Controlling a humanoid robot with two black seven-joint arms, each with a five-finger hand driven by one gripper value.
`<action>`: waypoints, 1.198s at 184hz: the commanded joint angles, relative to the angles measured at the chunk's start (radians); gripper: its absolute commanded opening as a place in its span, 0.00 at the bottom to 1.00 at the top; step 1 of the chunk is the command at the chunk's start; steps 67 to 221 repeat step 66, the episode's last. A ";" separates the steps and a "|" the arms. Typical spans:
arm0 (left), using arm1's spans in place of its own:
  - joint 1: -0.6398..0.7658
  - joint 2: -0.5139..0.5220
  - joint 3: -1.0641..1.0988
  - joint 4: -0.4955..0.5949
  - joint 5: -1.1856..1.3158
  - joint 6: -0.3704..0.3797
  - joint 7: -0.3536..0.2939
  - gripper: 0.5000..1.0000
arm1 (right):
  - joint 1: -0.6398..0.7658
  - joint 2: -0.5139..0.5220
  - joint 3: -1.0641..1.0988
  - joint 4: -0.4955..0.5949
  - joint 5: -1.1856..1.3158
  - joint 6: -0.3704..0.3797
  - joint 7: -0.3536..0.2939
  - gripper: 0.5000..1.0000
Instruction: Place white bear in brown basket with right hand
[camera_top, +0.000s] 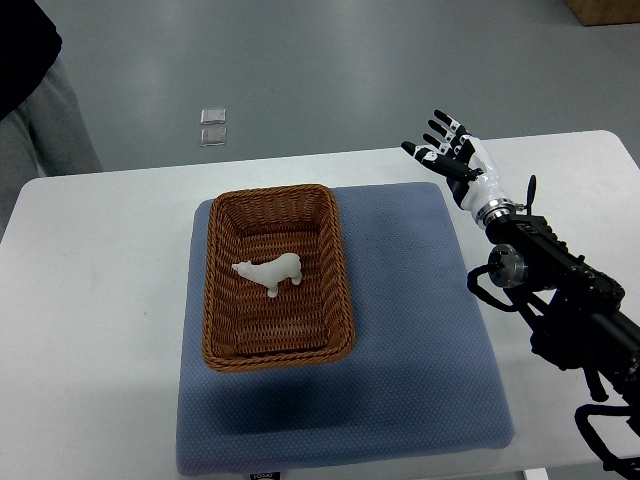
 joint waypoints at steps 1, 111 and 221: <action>0.000 0.000 0.000 0.000 0.000 0.000 0.000 1.00 | 0.001 0.009 0.036 -0.004 0.121 0.010 0.012 0.85; 0.000 0.000 0.000 0.000 0.000 0.000 0.000 1.00 | 0.000 0.018 0.026 -0.024 0.141 0.003 0.083 0.85; 0.000 0.000 0.000 0.000 0.000 0.000 0.000 1.00 | 0.000 0.018 0.026 -0.024 0.141 0.003 0.083 0.85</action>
